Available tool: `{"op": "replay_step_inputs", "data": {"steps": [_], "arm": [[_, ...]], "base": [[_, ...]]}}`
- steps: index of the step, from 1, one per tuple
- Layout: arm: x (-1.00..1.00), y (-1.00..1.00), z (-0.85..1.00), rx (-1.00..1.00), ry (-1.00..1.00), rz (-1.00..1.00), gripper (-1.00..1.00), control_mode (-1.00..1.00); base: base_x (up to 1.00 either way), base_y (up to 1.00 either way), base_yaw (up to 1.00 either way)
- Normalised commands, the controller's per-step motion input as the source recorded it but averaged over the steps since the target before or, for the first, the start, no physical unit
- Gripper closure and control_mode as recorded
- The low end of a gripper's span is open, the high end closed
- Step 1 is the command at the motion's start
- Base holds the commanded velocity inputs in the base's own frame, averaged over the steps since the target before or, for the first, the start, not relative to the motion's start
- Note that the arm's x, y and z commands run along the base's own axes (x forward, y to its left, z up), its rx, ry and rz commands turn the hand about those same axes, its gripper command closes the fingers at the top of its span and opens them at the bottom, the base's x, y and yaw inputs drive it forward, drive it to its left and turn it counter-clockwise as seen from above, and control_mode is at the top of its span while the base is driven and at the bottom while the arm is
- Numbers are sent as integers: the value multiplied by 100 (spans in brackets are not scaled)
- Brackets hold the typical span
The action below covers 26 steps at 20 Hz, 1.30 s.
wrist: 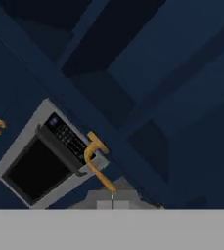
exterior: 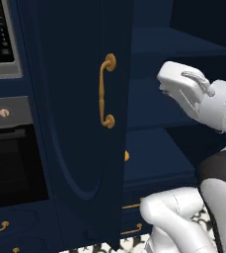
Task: Open the cabinet, pick up the bread from the cabinet and place it in the basket. Then move the basket to the dining counter.
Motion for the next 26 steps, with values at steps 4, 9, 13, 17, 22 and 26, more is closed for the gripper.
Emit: {"op": "replay_step_inputs", "data": {"steps": [4, 9, 13, 17, 22, 26], "arm": [[23, -33, 0, 86, 5, 40, 100, -100], [78, 1, 0, 28, 32, 44, 100, -100], [78, 0, 0, 8, 31, 34, 100, -100], [78, -1, -1, 9, 27, 28, 100, -100], [91, 6, -20, 3, 26, 28, 100, -100], [97, 44, -35, 0, 27, 33, 100, -100]], "base": [[0, 0, 0], [0, 0, 0], [0, 0, 0], [0, 0, 0], [0, 0, 0], [0, 0, 0]]}}
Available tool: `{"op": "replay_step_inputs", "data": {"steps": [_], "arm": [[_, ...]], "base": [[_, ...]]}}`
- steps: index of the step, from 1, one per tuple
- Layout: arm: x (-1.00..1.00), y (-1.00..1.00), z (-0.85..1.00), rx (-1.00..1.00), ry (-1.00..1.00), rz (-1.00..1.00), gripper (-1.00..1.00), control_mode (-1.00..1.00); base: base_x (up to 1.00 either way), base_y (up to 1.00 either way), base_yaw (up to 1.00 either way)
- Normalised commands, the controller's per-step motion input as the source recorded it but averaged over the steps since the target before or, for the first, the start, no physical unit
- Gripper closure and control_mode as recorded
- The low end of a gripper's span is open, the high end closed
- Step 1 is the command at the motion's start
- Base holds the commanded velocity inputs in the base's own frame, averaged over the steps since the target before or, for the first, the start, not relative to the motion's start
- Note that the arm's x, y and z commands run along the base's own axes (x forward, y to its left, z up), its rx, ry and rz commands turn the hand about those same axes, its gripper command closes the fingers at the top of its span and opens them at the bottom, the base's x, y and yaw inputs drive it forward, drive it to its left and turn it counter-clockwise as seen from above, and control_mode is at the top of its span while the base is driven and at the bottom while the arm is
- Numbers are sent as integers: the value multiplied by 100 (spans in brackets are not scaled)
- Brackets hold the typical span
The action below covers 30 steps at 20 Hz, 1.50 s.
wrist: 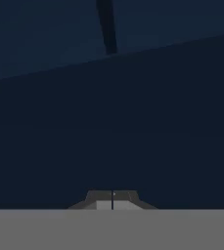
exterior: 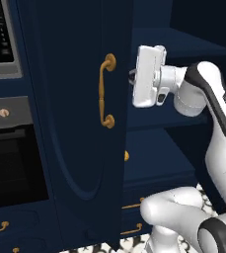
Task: Open the cabinet, pick up the bread from the cabinet and place it in the basket. Then move the basket to the dining counter.
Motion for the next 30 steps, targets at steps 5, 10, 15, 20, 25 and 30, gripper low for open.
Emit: {"op": "replay_step_inputs", "data": {"steps": [5, 10, 15, 20, 25, 30], "arm": [[82, 97, -36, 0, 25, 39, 100, -100], [-11, 100, -10, 0, 18, 42, 100, -100], [-79, 100, 0, 5, 14, 35, 100, -100], [-99, 100, -8, 8, 7, 21, 100, -100], [-60, 87, -17, -1, -13, -4, 100, -100], [-11, -54, 8, 0, -13, -5, 100, -100]], "base": [[0, 0, 0], [0, 0, 0], [0, 0, 0], [0, 0, 0], [0, 0, 0], [0, 0, 0]]}}
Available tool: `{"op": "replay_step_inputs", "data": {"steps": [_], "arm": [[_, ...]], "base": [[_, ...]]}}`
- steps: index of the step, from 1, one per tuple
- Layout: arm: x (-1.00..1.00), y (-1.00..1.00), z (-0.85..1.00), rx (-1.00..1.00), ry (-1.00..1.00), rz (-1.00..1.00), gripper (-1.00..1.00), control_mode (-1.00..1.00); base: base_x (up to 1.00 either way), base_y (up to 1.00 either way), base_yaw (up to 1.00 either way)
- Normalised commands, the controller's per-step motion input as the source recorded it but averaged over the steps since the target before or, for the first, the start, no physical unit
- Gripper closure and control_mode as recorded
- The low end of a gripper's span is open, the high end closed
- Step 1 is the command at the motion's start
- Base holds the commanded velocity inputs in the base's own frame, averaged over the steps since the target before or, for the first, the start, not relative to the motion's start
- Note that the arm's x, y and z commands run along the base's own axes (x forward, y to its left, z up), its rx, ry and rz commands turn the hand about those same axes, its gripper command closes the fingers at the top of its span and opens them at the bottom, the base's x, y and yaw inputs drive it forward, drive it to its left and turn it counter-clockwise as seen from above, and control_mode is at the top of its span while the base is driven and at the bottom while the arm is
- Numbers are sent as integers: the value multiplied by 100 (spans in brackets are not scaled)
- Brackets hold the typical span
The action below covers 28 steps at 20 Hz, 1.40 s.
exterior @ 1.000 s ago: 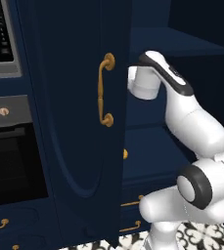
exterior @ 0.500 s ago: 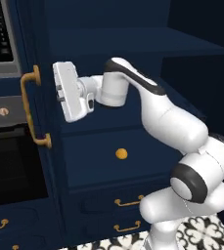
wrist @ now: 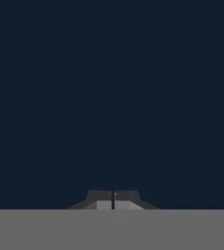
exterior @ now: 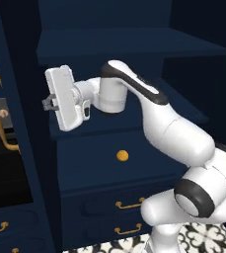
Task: Open the cabinet, pick up the bread from the cabinet and place it in the basket. Then move the basket to the dining counter.
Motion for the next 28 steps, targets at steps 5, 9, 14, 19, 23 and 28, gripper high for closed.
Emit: {"op": "replay_step_inputs", "data": {"steps": [5, 9, 14, 19, 23, 28], "arm": [[-16, -99, -70, -18, -48, -20, 100, -100], [-4, -81, -100, -36, -68, -30, 100, -100], [7, -97, -95, -36, -47, -29, 100, -100], [14, -98, -89, -33, -36, -26, 100, -100], [51, -73, -67, -29, -30, -29, 100, -100], [52, -46, -52, -30, -14, -29, 100, -100]], "base": [[0, 0, 0], [0, 0, 0], [0, 0, 0], [0, 0, 0], [0, 0, 0], [0, 0, 0]]}}
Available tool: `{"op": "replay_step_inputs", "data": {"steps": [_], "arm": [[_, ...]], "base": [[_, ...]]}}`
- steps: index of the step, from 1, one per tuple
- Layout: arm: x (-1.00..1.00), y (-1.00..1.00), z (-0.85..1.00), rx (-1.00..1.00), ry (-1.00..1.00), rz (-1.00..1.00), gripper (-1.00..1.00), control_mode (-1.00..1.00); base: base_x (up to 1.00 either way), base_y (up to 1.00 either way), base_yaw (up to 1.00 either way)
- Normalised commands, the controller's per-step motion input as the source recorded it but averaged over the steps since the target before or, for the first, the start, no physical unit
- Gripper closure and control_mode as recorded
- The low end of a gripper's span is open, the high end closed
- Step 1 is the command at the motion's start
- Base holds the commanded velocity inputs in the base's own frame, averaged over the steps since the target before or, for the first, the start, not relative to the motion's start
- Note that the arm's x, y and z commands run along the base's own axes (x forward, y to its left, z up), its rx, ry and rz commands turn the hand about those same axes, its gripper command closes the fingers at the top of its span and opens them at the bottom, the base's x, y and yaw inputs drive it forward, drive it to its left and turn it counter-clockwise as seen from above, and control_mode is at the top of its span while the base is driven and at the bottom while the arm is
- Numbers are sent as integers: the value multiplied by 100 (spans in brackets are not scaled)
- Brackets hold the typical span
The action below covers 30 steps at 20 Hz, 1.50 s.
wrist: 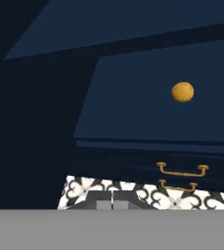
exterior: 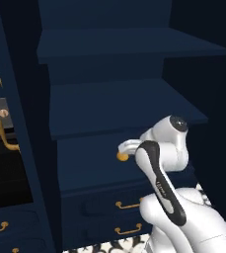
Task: Open the cabinet, pick up the bread from the cabinet and place it in the basket. Then move the basket to the dining counter.
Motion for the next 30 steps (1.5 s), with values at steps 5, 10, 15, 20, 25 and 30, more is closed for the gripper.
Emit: {"op": "replay_step_inputs", "data": {"steps": [5, 10, 15, 20, 25, 30], "arm": [[57, -40, -21, -17, 5, -25, 100, -100], [48, -55, -5, -2, 13, -9, 100, -100], [49, -23, -24, -1, 13, 0, -100, -100], [22, -33, -42, -2, 1, 0, -100, -100], [30, -16, -49, -2, -2, 0, -100, -100], [36, -5, -42, 0, -5, 2, -100, -100]], "base": [[0, 0, 0], [0, 0, 0], [0, 0, 0], [0, 0, 0], [0, 0, 0], [0, 0, 0]]}}
